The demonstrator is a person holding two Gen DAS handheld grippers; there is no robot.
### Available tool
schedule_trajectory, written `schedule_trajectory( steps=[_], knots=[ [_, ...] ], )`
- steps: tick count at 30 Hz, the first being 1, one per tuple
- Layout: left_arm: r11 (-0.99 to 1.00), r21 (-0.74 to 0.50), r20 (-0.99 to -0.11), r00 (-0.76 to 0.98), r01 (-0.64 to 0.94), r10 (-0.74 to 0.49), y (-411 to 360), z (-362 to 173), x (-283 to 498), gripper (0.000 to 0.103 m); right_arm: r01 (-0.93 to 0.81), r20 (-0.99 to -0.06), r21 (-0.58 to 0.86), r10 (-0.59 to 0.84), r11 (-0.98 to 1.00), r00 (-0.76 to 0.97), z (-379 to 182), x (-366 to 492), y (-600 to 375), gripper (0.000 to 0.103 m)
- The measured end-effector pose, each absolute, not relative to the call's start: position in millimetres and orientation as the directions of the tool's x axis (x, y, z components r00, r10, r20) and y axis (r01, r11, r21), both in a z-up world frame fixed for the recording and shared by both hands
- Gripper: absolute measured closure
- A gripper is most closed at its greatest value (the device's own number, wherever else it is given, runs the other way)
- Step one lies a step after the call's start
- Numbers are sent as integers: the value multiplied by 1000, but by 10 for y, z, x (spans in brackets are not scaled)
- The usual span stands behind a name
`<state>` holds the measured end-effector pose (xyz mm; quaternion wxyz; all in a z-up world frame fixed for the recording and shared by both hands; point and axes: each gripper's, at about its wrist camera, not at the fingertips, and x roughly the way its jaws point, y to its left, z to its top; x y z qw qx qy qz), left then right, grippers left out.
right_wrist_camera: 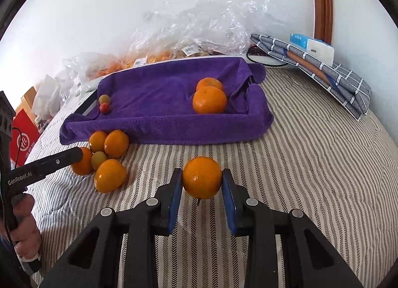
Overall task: Organize fruits
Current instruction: 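Grasp a third large orange with the right gripper while the left gripper approaches the orange pile, then carry the held orange onto the purple towel while the left gripper carries a large orange there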
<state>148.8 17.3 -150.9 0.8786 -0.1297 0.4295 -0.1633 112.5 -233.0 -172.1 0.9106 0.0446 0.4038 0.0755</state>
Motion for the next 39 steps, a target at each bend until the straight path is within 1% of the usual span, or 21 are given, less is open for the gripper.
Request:
schedule_trajectory(
  steps=[3, 5, 8, 9, 12, 20, 31, 36, 39],
  knots=[
    [911, -377, -721, 564, 168, -402, 174, -1539, 1519, 58, -100, -731, 139, 170, 985, 661, -1724, 1125, -2329, 72],
    [911, -381, -718, 570, 159, -400, 184, -1551, 1518, 57, -98, -731, 143, 172, 985, 660, -1725, 1124, -2334, 72],
    [913, -377, -713, 579, 157, -394, 181, -1554, 1504, 60, -97, -733, 145, 173, 985, 658, -1729, 1129, -2336, 72],
    [908, -383, -705, 580, 172, -408, 176, -1548, 1496, 65, -97, -733, 144, 172, 985, 658, -1729, 1130, -2336, 72],
    [913, -369, -702, 592, 173, -395, 168, -1531, 1474, 66, -97, -733, 145, 172, 985, 658, -1730, 1134, -2337, 72],
    [908, -393, -658, 646, 145, -387, 297, -1449, 1436, 66, -96, -726, 160, 183, 982, 663, -1726, 1123, -2349, 72],
    [911, -401, -598, 724, 100, -343, 454, -1316, 1388, 66, -105, -692, 213, 226, 971, 685, -1692, 1078, -2423, 72],
    [878, -471, -576, 724, 85, -379, 617, -1299, 1381, 66, -95, -702, 191, 204, 977, 683, -1684, 1092, -2394, 72],
    [867, -496, -562, 743, 49, -364, 742, -1274, 1385, 66, -102, -708, 184, 204, 978, 676, -1656, 1099, -2366, 72]
  ],
)
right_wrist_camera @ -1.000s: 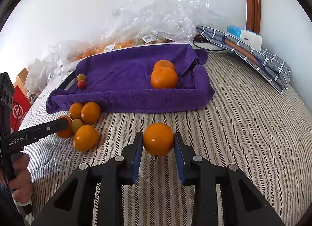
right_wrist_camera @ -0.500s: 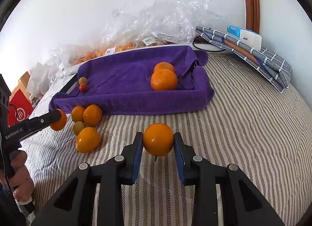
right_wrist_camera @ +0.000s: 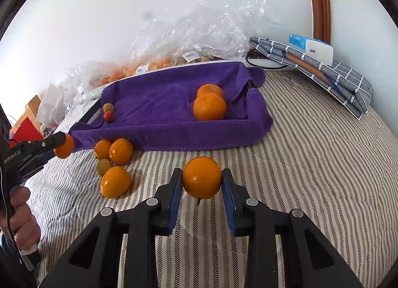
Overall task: Organize fruits
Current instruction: 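Carry the held orange onto the purple towel while the left gripper carries a large orange there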
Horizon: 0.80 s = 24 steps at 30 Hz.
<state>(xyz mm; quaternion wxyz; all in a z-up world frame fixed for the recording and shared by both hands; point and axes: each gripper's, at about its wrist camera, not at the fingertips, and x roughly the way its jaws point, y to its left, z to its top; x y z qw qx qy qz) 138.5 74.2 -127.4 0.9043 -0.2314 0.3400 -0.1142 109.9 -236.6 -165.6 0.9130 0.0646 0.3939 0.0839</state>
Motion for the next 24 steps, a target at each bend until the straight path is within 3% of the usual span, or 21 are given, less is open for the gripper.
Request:
schedule_trajectory(
  steps=[6, 14, 24],
  knots=[
    [854, -521, -557, 762, -12, -329, 950, -1191, 1448, 66, -149, -670, 174, 228, 974, 706, -1424, 1179, -2304, 72],
    [887, -461, -542, 797, -16, -267, 909, -972, 1741, 66, -182, -627, 174, 252, 968, 738, -1179, 1564, -2238, 72],
    [901, -433, -591, 760, -16, -270, 711, -1231, 2161, 66, -194, -644, 198, 277, 961, 713, -1330, 2044, -2072, 72]
  ],
)
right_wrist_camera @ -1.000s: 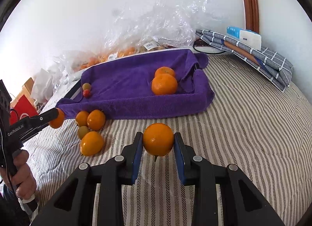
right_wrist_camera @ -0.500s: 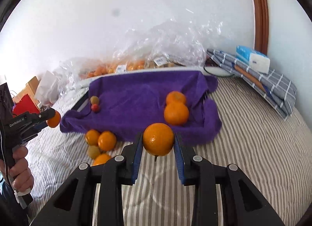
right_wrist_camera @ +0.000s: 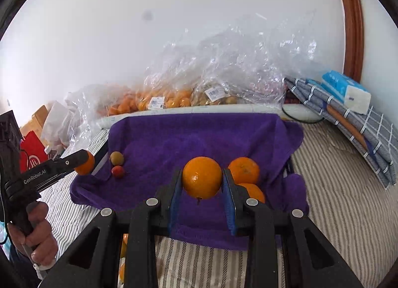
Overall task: Organize fruits
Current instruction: 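Carry the held orange onto the purple towel while the left gripper carries a large orange there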
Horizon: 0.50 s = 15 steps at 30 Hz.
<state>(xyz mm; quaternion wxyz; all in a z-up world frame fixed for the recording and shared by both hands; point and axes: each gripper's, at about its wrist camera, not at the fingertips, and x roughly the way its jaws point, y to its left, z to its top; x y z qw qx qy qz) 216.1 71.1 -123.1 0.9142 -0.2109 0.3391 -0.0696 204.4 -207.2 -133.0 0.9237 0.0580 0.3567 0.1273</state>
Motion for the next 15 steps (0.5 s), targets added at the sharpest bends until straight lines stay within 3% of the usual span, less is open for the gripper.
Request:
schedule_trajectory(
  steps=[15],
  knots=[
    [914, -404, -631, 735, -37, -249, 661, -1335, 2237, 66, -226, -706, 222, 316, 949, 634, -1629, 2194, -1923, 72]
  ],
)
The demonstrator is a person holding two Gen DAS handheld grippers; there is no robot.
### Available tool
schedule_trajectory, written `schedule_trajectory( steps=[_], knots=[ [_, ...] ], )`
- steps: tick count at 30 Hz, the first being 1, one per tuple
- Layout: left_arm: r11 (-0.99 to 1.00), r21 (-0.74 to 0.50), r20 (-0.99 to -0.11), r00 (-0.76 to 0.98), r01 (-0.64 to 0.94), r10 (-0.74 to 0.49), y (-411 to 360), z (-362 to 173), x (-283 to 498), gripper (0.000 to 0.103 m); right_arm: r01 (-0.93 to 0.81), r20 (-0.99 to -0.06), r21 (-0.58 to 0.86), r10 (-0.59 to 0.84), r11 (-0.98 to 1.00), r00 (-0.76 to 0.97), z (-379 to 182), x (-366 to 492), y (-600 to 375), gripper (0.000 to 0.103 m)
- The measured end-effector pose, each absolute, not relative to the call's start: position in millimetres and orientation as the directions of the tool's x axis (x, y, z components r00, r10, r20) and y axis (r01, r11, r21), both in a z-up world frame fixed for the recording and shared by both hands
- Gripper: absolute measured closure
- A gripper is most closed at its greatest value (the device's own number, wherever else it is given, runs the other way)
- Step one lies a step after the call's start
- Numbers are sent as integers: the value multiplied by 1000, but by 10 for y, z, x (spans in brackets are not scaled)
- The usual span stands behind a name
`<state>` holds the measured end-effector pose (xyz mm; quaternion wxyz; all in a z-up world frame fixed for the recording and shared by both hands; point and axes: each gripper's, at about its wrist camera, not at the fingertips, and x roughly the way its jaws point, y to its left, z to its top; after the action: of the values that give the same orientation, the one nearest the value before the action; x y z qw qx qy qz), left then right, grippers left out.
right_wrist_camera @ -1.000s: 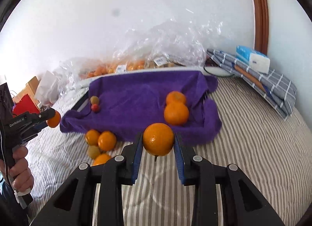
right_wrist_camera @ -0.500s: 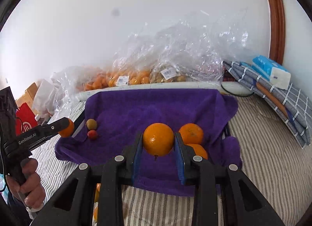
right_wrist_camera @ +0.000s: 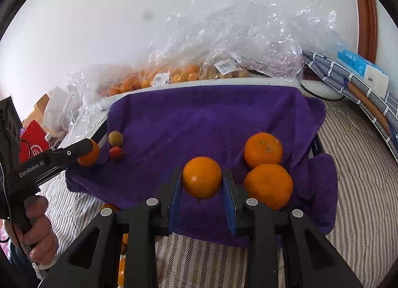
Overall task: Organize fruits
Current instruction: 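Carry the held orange onto the purple towel while the left gripper carries a large orange there, then open the right gripper to drop its orange while the left gripper releases the large orange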
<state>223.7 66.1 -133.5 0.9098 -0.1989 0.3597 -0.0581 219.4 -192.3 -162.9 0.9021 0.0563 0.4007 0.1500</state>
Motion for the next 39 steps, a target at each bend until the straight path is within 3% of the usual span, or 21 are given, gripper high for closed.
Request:
schedule_trajectory(
  steps=[23, 29, 31, 34, 39],
  knots=[
    [944, -331, -663, 712, -2, -232, 503, -1397, 2282, 66, -218, -719, 238, 322, 947, 616, -1705, 2198, -1921, 71],
    [949, -315, -654, 723, 8, -223, 474, -1390, 2269, 65, -226, -686, 227, 321, 947, 653, -1624, 2127, -1948, 55],
    [946, -323, -640, 733, 15, -230, 485, -1364, 2248, 61, -231, -676, 220, 319, 948, 664, -1598, 2102, -1941, 49],
    [949, -315, -618, 756, 13, -216, 498, -1321, 2211, 54, -230, -654, 212, 313, 950, 688, -1563, 2048, -1944, 48],
    [955, -297, -598, 780, 1, -187, 518, -1267, 2160, 54, -224, -627, 203, 302, 953, 718, -1507, 1965, -1986, 48]
  ],
)
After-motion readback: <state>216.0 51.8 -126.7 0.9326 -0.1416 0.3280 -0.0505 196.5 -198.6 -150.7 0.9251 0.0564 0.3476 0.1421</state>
